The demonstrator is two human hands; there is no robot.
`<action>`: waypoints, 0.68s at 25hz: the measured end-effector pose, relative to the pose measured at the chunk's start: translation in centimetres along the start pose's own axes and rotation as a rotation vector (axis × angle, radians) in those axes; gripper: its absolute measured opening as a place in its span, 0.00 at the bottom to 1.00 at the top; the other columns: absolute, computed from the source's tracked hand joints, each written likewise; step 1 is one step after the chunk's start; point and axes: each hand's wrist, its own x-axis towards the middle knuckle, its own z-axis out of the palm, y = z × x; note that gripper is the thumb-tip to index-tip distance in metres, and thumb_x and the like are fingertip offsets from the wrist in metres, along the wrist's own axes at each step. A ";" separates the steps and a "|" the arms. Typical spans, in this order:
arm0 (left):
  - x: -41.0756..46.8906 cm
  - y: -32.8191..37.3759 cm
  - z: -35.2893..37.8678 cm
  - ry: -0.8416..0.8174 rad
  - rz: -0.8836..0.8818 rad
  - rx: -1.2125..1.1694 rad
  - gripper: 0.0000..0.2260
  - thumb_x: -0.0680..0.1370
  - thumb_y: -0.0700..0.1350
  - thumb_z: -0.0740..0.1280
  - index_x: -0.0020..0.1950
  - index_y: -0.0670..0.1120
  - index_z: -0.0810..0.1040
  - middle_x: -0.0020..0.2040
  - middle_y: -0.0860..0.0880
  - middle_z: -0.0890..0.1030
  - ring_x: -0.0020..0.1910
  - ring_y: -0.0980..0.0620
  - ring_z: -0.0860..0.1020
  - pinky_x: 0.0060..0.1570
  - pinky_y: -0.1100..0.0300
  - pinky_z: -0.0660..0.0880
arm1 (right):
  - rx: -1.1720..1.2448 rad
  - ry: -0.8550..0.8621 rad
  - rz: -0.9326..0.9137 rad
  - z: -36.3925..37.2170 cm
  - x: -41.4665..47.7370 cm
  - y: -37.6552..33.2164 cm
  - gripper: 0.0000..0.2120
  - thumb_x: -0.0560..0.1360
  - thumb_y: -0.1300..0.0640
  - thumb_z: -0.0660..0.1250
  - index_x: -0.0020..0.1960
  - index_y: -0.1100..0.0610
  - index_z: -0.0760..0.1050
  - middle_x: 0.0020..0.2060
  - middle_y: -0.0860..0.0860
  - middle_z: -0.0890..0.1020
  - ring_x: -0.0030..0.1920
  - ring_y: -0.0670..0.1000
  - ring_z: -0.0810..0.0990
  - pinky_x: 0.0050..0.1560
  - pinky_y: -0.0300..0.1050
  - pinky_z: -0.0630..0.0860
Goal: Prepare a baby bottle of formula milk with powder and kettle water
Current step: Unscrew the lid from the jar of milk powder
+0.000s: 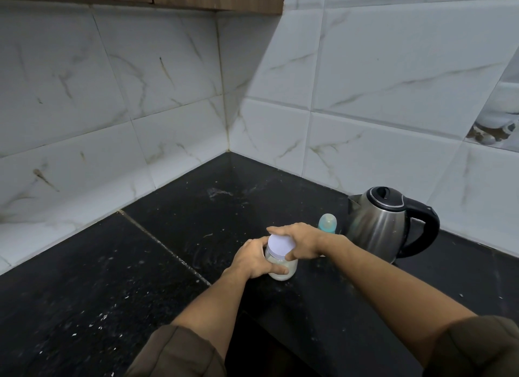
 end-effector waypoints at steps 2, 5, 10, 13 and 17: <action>-0.1 0.2 -0.1 -0.001 0.003 0.005 0.39 0.50 0.68 0.82 0.61 0.65 0.80 0.54 0.59 0.83 0.57 0.56 0.80 0.60 0.50 0.79 | -0.029 -0.036 -0.019 -0.4 0.0 -0.3 0.46 0.75 0.58 0.74 0.84 0.42 0.52 0.79 0.51 0.66 0.79 0.57 0.63 0.78 0.57 0.63; -0.2 0.5 -0.5 -0.002 0.000 0.020 0.38 0.51 0.67 0.81 0.59 0.62 0.81 0.53 0.58 0.84 0.54 0.55 0.81 0.58 0.49 0.80 | 0.018 0.029 0.014 -0.6 0.5 -0.8 0.53 0.71 0.44 0.79 0.85 0.49 0.51 0.80 0.52 0.64 0.79 0.57 0.63 0.77 0.57 0.65; -0.3 0.7 -0.5 -0.002 -0.003 0.024 0.38 0.50 0.68 0.81 0.59 0.63 0.80 0.54 0.57 0.83 0.56 0.54 0.80 0.58 0.48 0.80 | 0.046 0.111 0.105 0.0 0.7 -0.5 0.50 0.68 0.41 0.80 0.83 0.50 0.59 0.73 0.51 0.75 0.72 0.56 0.73 0.71 0.53 0.72; -0.2 0.5 -0.5 -0.004 -0.007 0.022 0.39 0.50 0.68 0.82 0.60 0.64 0.80 0.54 0.57 0.83 0.57 0.54 0.81 0.59 0.48 0.80 | -0.013 0.035 0.058 -0.4 0.7 -0.4 0.48 0.71 0.51 0.79 0.83 0.46 0.57 0.75 0.50 0.73 0.74 0.56 0.71 0.73 0.53 0.71; -0.2 0.8 -0.6 -0.015 -0.023 0.027 0.39 0.50 0.67 0.82 0.59 0.62 0.81 0.54 0.57 0.83 0.55 0.54 0.81 0.59 0.49 0.80 | -0.021 -0.042 0.036 -0.9 1.1 -0.9 0.50 0.72 0.53 0.78 0.84 0.44 0.53 0.78 0.51 0.68 0.76 0.57 0.68 0.73 0.55 0.71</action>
